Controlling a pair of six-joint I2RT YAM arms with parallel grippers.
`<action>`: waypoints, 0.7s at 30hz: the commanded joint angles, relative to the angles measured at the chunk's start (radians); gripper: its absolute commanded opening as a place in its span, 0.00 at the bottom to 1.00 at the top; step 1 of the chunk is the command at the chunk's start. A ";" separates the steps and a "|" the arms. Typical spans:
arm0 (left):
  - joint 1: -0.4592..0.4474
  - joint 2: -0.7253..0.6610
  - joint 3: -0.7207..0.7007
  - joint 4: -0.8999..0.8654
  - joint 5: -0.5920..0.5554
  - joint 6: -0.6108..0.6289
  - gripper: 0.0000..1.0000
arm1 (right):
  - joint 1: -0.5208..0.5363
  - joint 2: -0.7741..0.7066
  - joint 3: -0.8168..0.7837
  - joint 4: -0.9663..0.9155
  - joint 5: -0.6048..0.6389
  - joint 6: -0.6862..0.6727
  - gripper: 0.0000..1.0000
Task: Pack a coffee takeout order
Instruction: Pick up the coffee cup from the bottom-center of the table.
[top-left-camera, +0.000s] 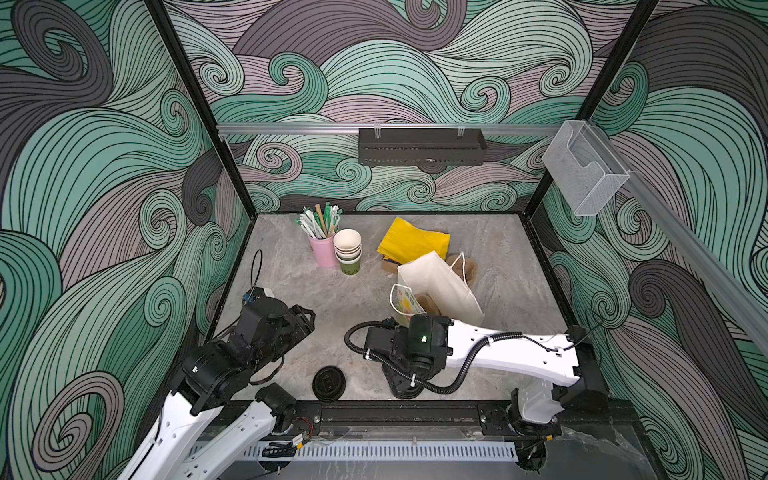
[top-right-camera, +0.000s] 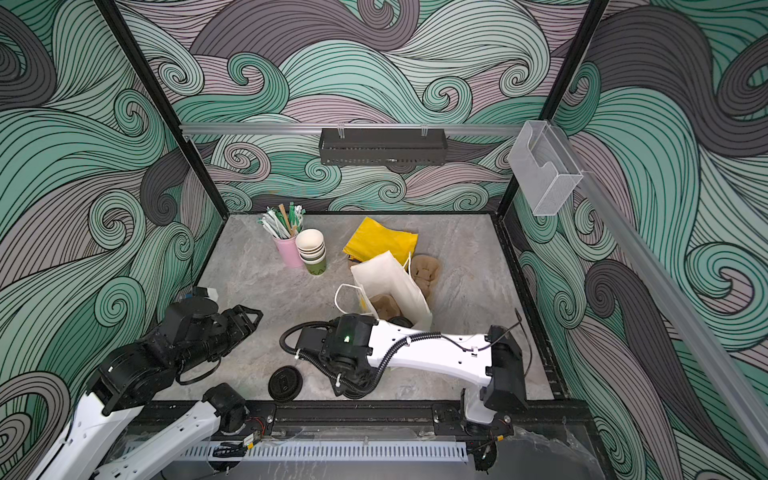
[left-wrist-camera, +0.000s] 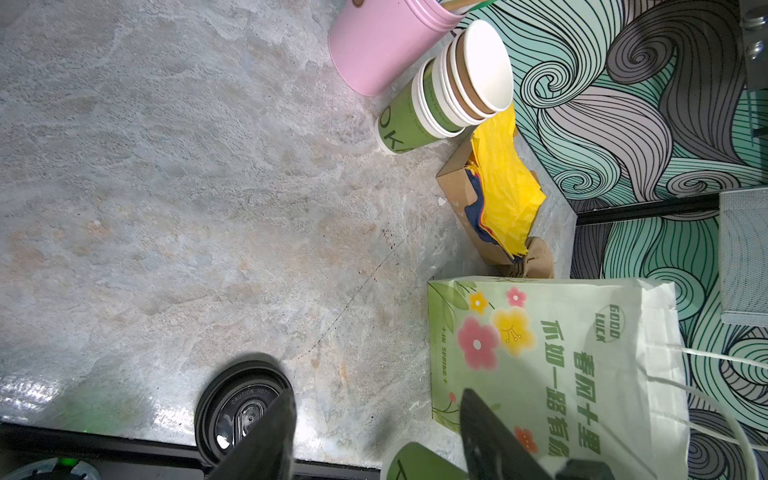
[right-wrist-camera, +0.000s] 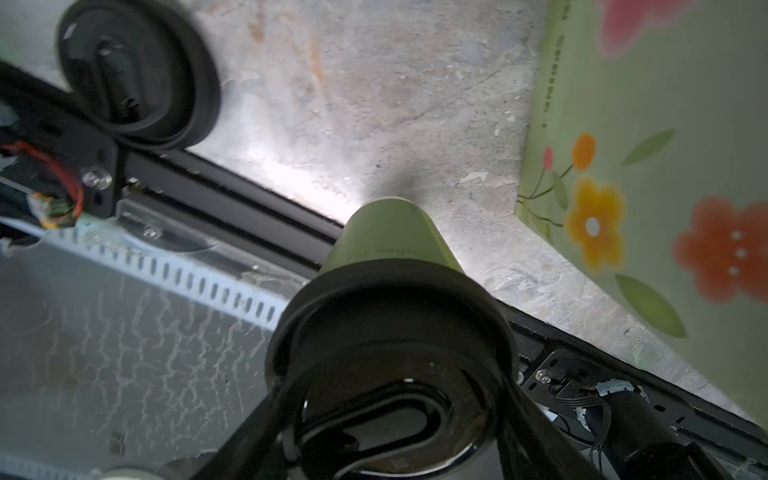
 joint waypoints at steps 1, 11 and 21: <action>0.006 0.028 0.048 -0.015 -0.039 0.037 0.65 | 0.051 0.040 0.117 -0.098 -0.008 -0.046 0.70; 0.006 0.058 0.180 -0.117 -0.173 0.051 0.63 | 0.117 0.125 0.438 -0.223 0.021 -0.069 0.70; 0.006 0.064 0.177 -0.128 -0.192 0.022 0.62 | 0.027 0.197 0.503 -0.239 0.096 -0.050 0.70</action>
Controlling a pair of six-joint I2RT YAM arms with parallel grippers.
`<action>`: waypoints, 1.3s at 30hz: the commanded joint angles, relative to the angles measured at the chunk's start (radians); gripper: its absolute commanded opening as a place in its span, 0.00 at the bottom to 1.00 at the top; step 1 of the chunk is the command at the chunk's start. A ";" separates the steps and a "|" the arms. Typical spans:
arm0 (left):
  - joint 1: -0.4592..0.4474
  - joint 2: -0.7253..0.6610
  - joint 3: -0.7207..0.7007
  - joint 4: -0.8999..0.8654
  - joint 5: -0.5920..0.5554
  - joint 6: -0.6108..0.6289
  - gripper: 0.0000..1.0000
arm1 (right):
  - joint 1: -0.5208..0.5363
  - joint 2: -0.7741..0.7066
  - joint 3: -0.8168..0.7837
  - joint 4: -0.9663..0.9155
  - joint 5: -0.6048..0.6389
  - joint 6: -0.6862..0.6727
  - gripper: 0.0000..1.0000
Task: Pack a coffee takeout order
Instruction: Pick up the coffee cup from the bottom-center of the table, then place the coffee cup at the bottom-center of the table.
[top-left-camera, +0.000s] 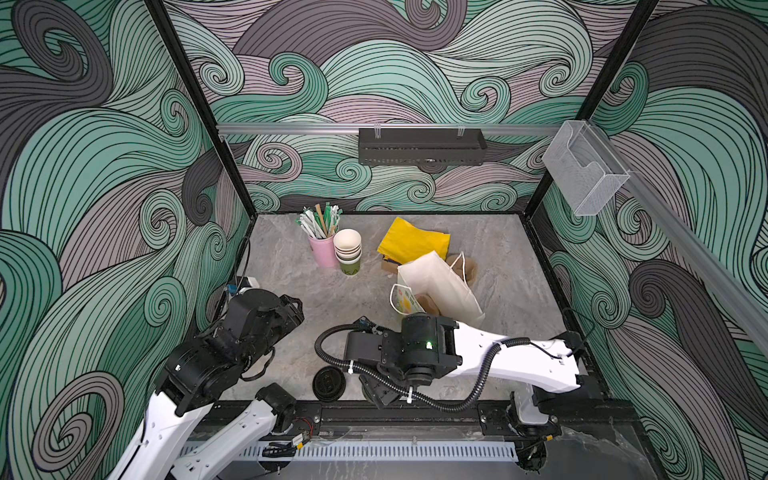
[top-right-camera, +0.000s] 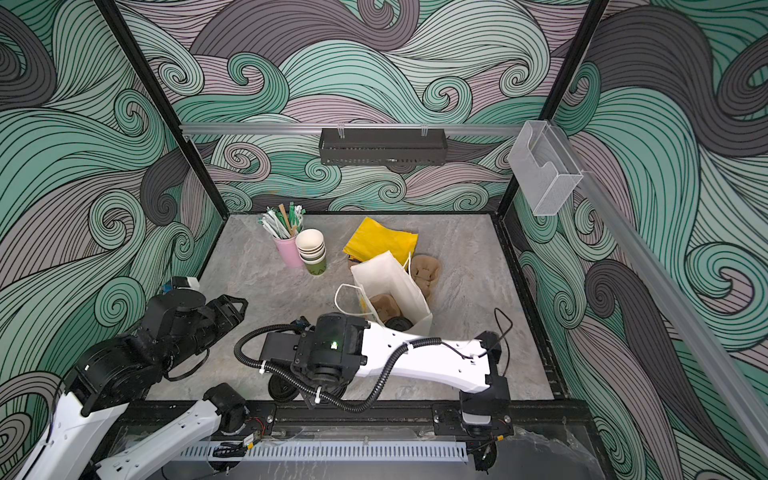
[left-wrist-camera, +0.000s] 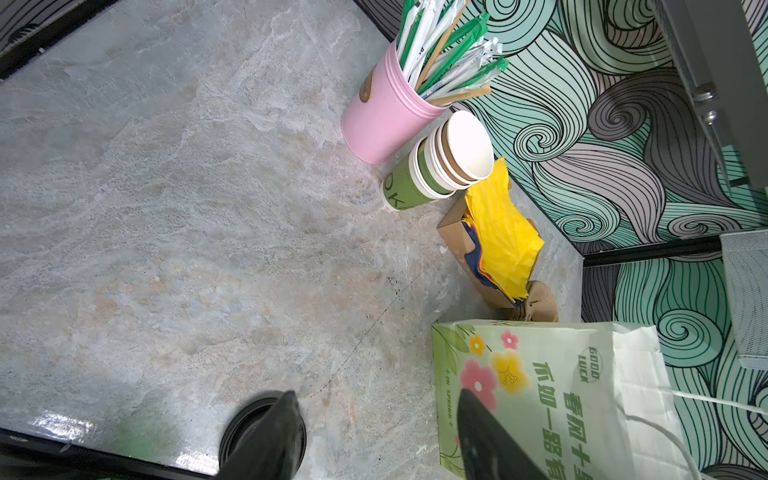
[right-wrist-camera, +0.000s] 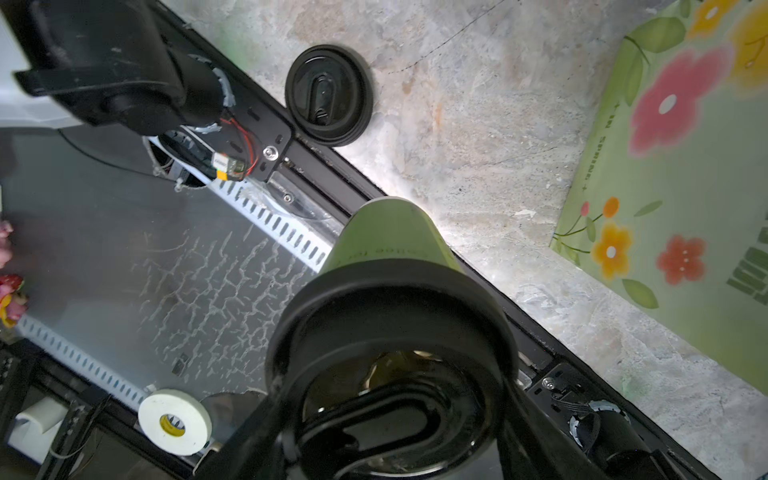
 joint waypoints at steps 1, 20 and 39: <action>0.006 0.001 0.016 -0.062 -0.053 -0.024 0.62 | -0.057 0.069 0.063 -0.032 0.057 0.009 0.69; 0.006 -0.127 0.015 -0.261 -0.159 -0.146 0.62 | -0.259 0.457 0.326 0.025 -0.007 -0.166 0.70; 0.006 -0.103 0.012 -0.244 -0.154 -0.129 0.62 | -0.291 0.522 0.348 0.034 -0.038 -0.202 0.91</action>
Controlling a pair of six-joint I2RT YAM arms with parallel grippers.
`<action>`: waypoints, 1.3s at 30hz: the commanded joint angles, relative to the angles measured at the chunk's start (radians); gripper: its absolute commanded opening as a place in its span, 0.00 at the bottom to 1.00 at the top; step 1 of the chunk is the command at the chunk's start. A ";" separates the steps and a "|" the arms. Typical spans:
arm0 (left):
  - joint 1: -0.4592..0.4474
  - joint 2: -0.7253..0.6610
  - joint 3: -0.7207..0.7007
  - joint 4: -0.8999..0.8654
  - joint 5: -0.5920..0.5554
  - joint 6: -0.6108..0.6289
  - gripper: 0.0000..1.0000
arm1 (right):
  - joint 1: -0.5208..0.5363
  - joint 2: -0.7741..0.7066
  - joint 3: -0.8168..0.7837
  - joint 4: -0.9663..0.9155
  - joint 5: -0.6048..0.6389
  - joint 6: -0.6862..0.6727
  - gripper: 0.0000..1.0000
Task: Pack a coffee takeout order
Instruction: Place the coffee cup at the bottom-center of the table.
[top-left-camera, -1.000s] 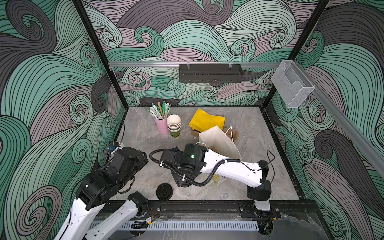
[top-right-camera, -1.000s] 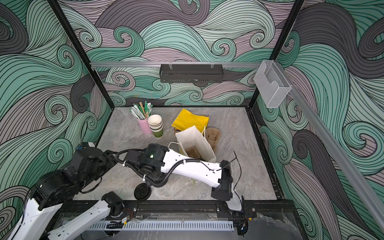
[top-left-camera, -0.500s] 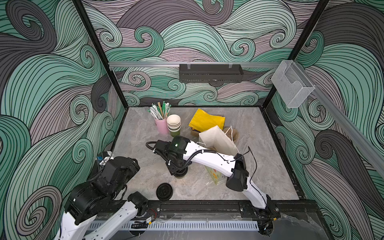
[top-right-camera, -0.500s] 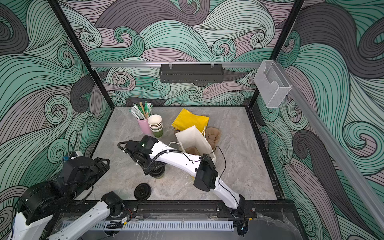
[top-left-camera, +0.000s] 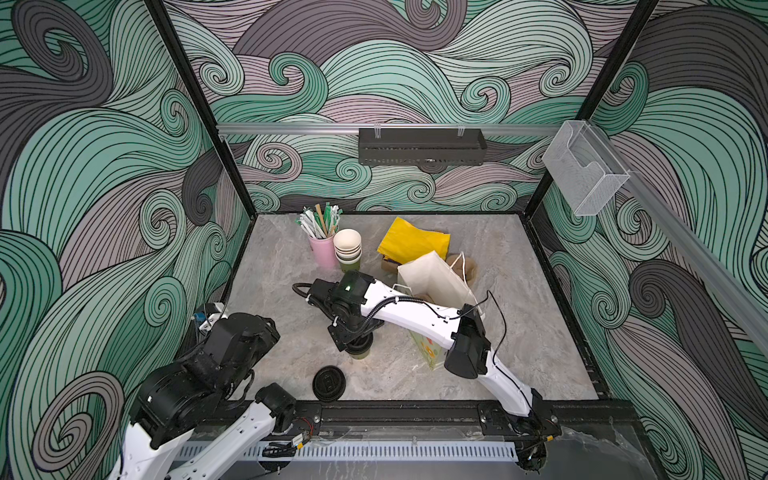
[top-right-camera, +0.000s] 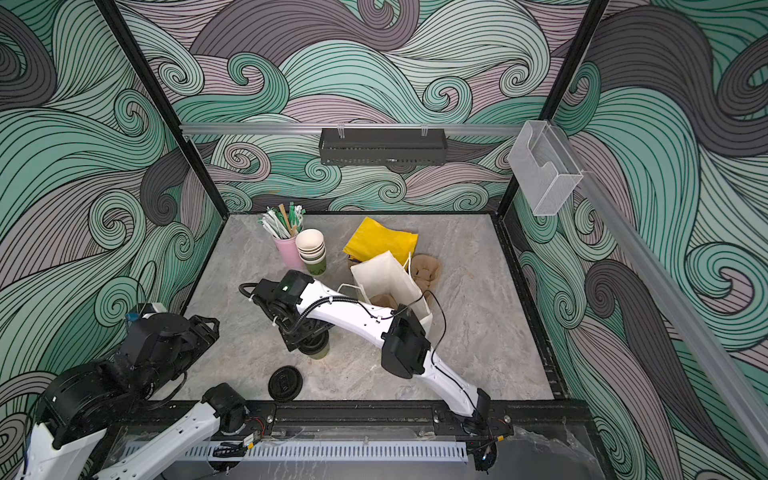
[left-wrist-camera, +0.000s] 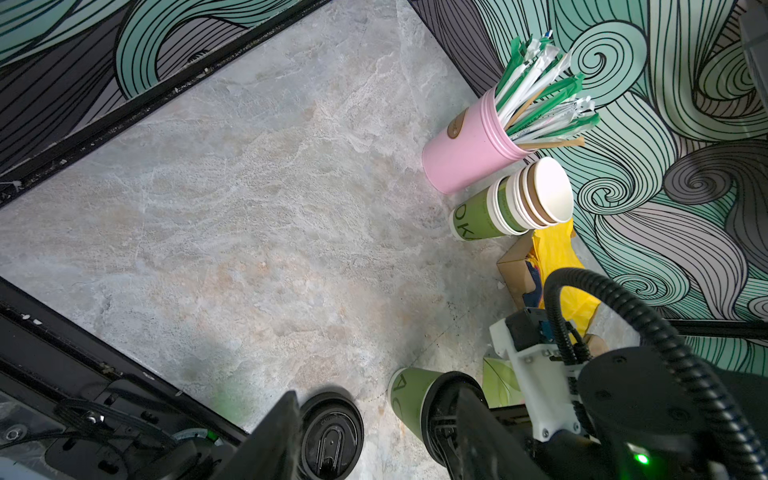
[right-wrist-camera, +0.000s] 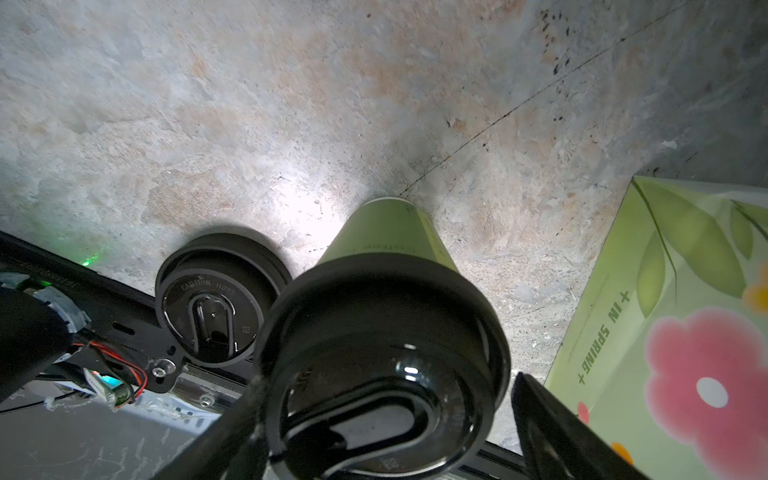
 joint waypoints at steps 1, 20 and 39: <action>0.006 0.016 0.010 -0.011 -0.015 0.007 0.62 | 0.000 -0.013 0.023 -0.017 -0.002 0.006 0.92; 0.006 0.084 0.077 0.125 0.069 0.214 0.63 | 0.029 -0.169 0.153 -0.052 0.032 0.067 0.87; -0.001 0.636 0.372 0.594 0.626 0.719 0.64 | -0.040 -1.145 -0.525 -0.214 0.285 0.654 0.81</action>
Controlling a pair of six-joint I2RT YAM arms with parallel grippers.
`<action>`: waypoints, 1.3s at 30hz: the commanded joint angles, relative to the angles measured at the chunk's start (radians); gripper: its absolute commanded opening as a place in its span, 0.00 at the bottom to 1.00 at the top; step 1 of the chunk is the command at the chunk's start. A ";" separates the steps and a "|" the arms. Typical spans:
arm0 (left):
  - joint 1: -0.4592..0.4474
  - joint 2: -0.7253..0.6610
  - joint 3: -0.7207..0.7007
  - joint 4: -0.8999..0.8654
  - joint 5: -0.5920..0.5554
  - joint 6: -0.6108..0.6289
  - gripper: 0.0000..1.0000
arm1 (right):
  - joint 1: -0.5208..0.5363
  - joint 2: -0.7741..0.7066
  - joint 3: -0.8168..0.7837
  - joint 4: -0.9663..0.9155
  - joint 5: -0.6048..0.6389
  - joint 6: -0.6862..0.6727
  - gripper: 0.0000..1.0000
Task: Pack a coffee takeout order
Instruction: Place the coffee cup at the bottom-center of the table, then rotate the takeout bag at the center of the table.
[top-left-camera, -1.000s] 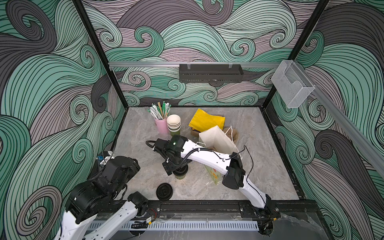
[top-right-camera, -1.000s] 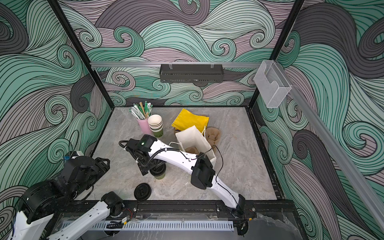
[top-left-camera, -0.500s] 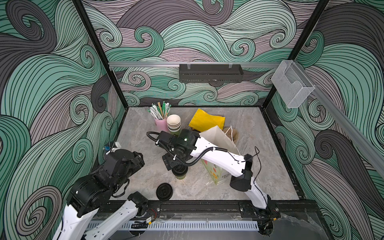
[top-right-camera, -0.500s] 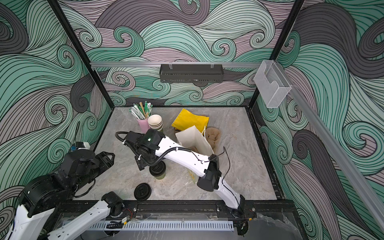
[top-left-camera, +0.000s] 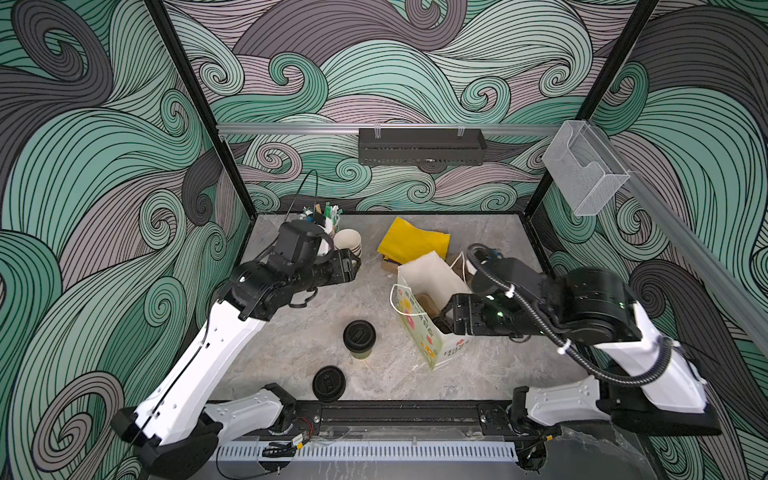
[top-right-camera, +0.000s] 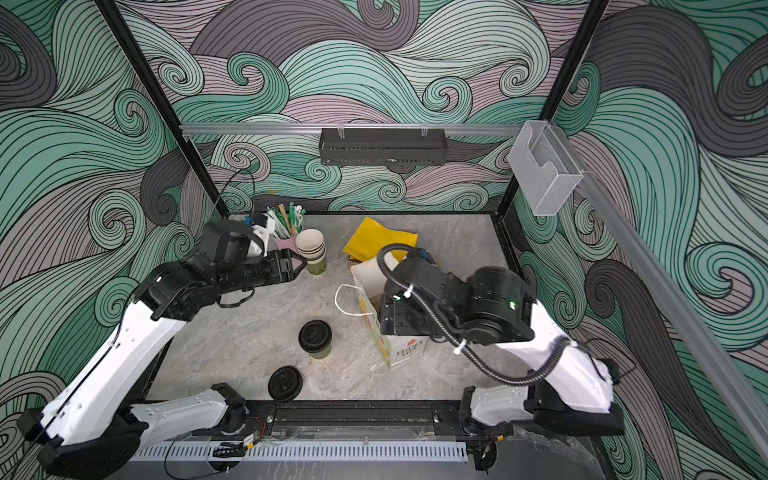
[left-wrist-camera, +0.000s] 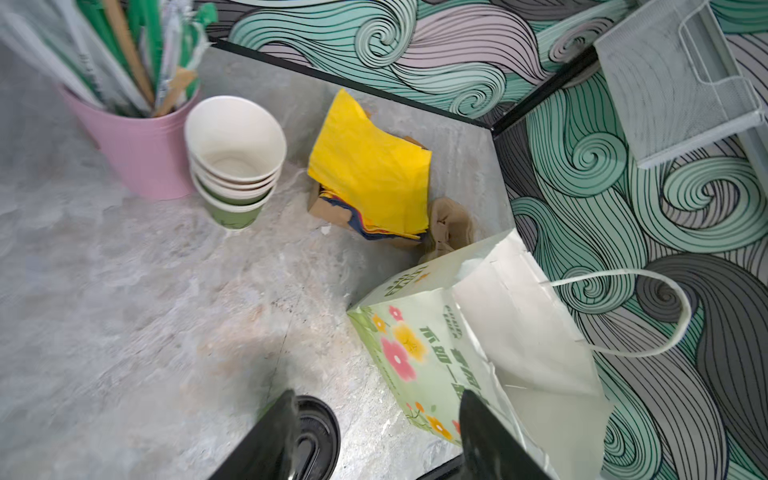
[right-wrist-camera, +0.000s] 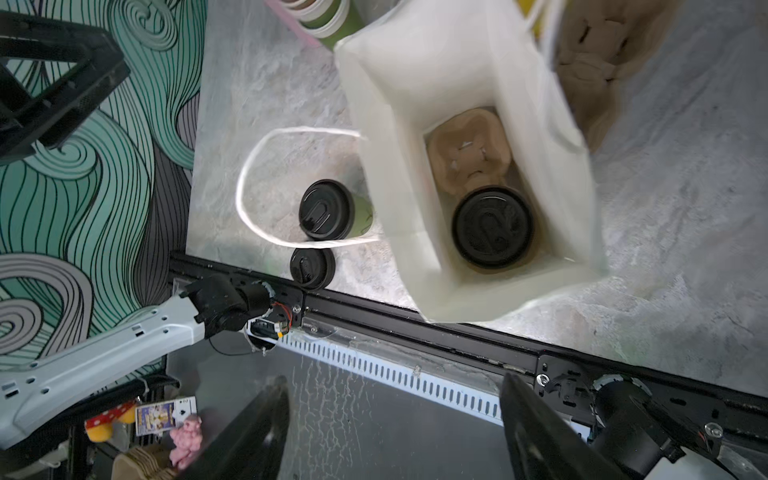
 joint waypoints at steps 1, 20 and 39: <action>-0.001 0.053 0.058 0.092 0.108 0.113 0.65 | -0.040 -0.100 -0.130 -0.091 0.094 0.177 0.81; -0.083 0.420 0.294 0.097 0.160 0.400 0.73 | -0.128 -0.015 -0.339 -0.088 -0.017 0.458 0.66; -0.086 0.365 0.205 0.148 0.094 0.357 0.73 | -0.184 0.003 -0.383 -0.091 -0.051 0.373 0.31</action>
